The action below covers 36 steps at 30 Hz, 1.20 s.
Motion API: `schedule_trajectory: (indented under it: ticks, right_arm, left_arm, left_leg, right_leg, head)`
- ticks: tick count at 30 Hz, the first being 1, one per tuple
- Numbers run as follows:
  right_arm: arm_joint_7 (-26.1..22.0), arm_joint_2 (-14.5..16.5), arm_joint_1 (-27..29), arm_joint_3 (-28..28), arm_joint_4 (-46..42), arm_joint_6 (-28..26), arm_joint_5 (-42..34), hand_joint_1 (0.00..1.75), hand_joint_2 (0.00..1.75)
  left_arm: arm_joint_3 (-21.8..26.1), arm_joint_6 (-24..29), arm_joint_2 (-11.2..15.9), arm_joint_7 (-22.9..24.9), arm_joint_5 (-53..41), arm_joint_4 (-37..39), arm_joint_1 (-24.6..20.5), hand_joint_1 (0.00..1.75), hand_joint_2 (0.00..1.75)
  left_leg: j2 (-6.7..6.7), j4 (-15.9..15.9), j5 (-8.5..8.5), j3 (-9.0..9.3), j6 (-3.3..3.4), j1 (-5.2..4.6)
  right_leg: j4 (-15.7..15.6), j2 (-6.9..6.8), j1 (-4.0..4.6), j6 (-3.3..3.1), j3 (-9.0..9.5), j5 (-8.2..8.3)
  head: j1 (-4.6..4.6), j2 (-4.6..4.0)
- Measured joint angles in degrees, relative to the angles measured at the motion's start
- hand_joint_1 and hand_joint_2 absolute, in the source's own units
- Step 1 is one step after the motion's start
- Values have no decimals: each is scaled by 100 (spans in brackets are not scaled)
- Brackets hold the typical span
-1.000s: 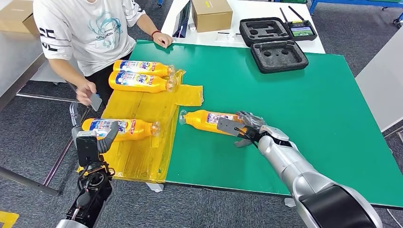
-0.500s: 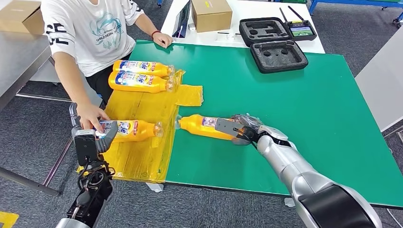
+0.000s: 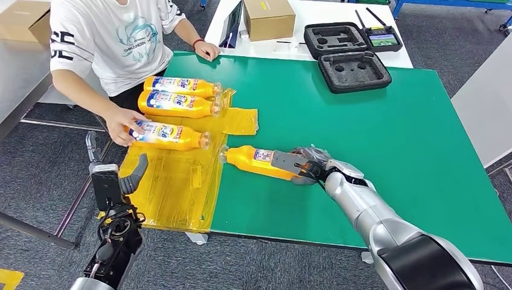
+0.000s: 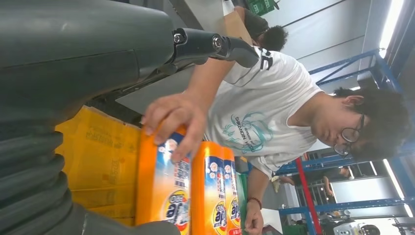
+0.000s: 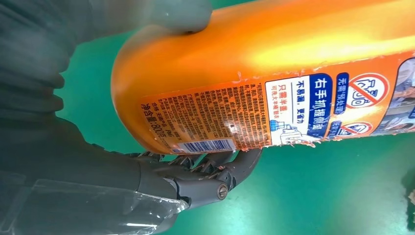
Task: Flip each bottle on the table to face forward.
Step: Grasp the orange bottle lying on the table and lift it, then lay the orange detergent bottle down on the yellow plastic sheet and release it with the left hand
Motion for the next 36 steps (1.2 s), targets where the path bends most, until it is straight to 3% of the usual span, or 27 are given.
schedule_trajectory:
  ticks: [4, 8, 12, 17, 28, 36]
  right_arm:
    - [-402, 12, 28, -45, -3, -45, -239, 175, 175]
    - [-1475, 67, 160, -364, -123, -154, -988, 175, 175]
    - [-2064, 131, 223, -686, -294, -180, -1410, 175, 175]
    - [-3181, 251, 480, -1179, -885, -147, -2360, 175, 175]
    - [-3274, 372, 955, -1476, -1957, -128, -3031, 175, 175]
    - [-3252, 454, 1399, -1311, -2313, -395, -3500, 175, 175]
  left_arm:
    - [28, -36, -4, 0, 0, -1, 19, 0, 175]
    - [54, -120, -9, 0, 57, -14, 77, 0, 175]
    - [72, -205, -14, 0, 127, -50, 137, 0, 175]
    - [125, -482, -25, 0, 351, -240, 319, 0, 175]
    - [246, -866, -51, 0, 630, -537, 535, 0, 175]
    - [18, -2203, -85, 287, 1228, -944, 748, 0, 175]
  left_leg:
    - [0, 0, 0, -1, 0, 0]
    - [-1, 0, 0, -2, 0, 0]
    - [-8, -1, 0, -5, 0, 0]
    - [-2, 0, 0, -6, 0, -1]
    - [-2, -1, 0, -6, 0, 0]
    - [-2, -1, -2, -7, 0, 0]
  right_leg:
    - [0, 0, 0, 0, -1, 0]
    - [1, 0, 0, 0, -2, 0]
    - [1, -5, 0, 0, -2, -1]
    - [0, -1, -1, 0, -5, -1]
    - [0, -2, 0, 0, -5, -1]
    - [-1, -3, -1, -1, -6, -3]
  head:
    - [1, 0]
    - [-1, 0]
    - [1, 0]
    - [0, 0]
    - [0, 0]
    - [1, 0]
